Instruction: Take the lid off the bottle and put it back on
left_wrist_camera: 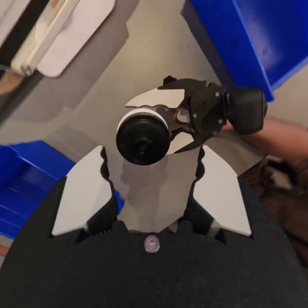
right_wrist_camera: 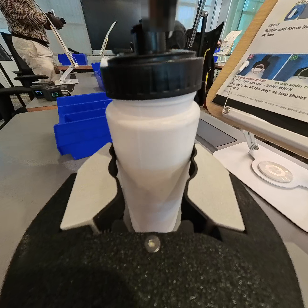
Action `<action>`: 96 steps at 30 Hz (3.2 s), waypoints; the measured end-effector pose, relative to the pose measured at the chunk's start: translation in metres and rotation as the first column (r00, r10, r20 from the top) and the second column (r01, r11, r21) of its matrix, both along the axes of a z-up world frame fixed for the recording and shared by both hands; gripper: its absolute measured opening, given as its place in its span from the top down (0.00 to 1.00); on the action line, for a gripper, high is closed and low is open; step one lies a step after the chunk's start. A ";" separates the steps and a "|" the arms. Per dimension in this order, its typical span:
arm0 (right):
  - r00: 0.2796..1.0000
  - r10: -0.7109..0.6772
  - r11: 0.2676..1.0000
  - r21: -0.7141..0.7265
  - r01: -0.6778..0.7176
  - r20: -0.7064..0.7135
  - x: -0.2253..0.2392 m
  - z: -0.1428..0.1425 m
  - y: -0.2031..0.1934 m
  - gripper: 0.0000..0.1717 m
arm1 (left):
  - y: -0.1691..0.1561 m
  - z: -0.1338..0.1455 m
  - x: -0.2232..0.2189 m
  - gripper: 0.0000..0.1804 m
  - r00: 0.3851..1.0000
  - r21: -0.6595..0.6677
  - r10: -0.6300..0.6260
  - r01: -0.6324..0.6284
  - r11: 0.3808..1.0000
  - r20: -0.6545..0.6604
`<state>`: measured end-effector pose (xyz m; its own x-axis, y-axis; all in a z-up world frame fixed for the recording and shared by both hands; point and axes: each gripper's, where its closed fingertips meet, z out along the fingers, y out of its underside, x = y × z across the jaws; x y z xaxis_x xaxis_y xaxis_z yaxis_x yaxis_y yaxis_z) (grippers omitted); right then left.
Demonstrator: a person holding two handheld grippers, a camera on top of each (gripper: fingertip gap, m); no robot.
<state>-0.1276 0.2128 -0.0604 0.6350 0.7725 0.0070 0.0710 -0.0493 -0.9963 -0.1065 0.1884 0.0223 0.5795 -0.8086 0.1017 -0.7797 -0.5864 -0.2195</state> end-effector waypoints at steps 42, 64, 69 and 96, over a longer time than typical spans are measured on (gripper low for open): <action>1.000 -0.010 1.000 -0.002 0.010 0.016 -0.002 -0.001 0.000 0.50 | 0.002 -0.019 -0.012 0.62 0.952 0.010 0.103 -0.105 0.994 -0.290; 1.000 -0.013 1.000 -0.003 0.013 0.019 -0.002 -0.002 0.000 0.50 | 0.005 -0.023 -0.011 0.62 0.927 -0.072 -0.006 -0.023 0.997 -0.374; 1.000 -0.012 1.000 -0.006 0.013 0.014 -0.002 -0.002 0.000 0.50 | 0.006 -0.024 -0.011 0.62 0.931 -0.032 -0.028 0.017 0.999 -0.364; 1.000 0.001 1.000 -0.004 -0.001 0.000 -0.002 -0.002 0.000 0.50 | 0.024 -0.009 -0.005 0.51 0.993 0.205 0.117 -0.119 0.972 0.022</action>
<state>-0.1295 0.2127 -0.0625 0.6343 0.7731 0.0039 0.0708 -0.0531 -0.9961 -0.1118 0.2127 0.0131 0.6722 -0.7385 -0.0533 -0.7047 -0.6160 -0.3520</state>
